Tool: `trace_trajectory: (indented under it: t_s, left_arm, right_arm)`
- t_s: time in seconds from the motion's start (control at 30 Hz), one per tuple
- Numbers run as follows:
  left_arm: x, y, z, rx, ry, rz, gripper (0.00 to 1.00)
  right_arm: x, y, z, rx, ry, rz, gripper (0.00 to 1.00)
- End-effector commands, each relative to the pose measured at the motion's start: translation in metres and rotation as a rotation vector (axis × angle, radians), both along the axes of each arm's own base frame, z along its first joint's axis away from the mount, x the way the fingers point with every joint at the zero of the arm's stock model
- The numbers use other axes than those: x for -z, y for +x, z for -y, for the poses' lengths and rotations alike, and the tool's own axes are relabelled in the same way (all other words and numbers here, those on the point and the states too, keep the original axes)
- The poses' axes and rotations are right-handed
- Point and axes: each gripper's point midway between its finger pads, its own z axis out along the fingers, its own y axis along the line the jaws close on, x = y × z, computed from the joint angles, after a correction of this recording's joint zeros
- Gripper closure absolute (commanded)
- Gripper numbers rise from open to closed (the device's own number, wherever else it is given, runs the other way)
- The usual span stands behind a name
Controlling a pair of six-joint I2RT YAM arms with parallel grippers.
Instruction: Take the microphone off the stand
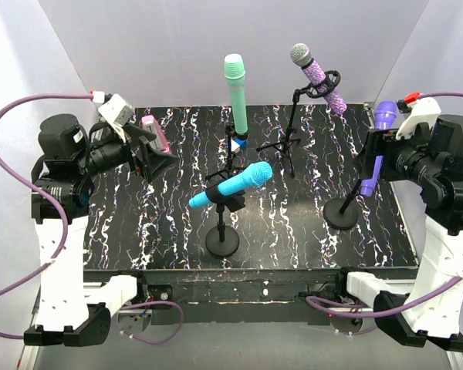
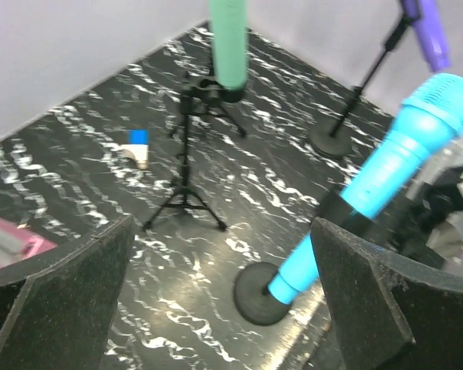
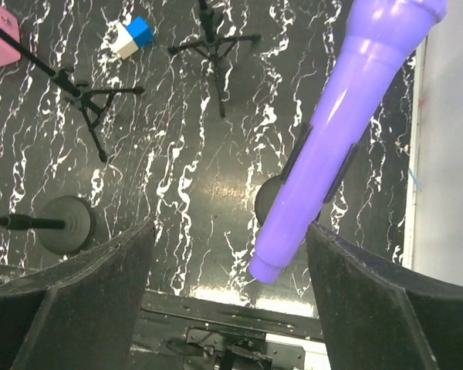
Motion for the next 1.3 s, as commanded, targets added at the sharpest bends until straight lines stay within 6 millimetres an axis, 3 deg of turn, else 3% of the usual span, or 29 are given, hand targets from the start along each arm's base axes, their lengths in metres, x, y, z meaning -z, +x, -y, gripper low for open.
trace_trajectory:
  t_s: [0.0,0.2,0.47,0.67,0.8,0.93,1.13,1.27]
  left_arm:
    - [0.011,-0.033,0.026,0.25,-0.054,-0.082,0.02]
    - [0.018,-0.037,0.027,0.297,-0.018,-0.041,0.02]
    - [0.031,-0.036,0.031,0.377,0.024,-0.073,0.04]
    - [0.05,-0.04,0.036,0.444,0.141,-0.115,0.04]
    - [0.06,-0.051,0.053,0.535,0.217,-0.153,0.05]
    - [0.069,-0.048,0.07,0.577,0.277,-0.156,0.06]
    - [0.059,-0.041,0.091,0.639,0.353,-0.189,0.08]
    - [0.049,-0.042,0.11,0.693,0.316,-0.185,0.1]
  right_arm:
    - [-0.002,-0.025,-0.012,-0.089,-0.006,0.057,0.12]
    - [-0.006,-0.05,-0.057,-0.423,0.005,0.223,0.09]
    - [-0.011,-0.048,-0.089,-0.639,0.142,0.155,0.12]
    - [-0.018,-0.034,-0.103,-0.748,0.187,0.192,0.11]
    - [-0.012,-0.036,-0.121,-0.872,0.236,0.162,0.12]
    - [0.002,-0.033,-0.135,-0.939,0.199,0.191,0.12]
    - [0.028,-0.042,-0.157,-1.029,0.236,0.191,0.12]
    - [0.03,-0.04,-0.168,-1.054,0.256,0.23,0.13]
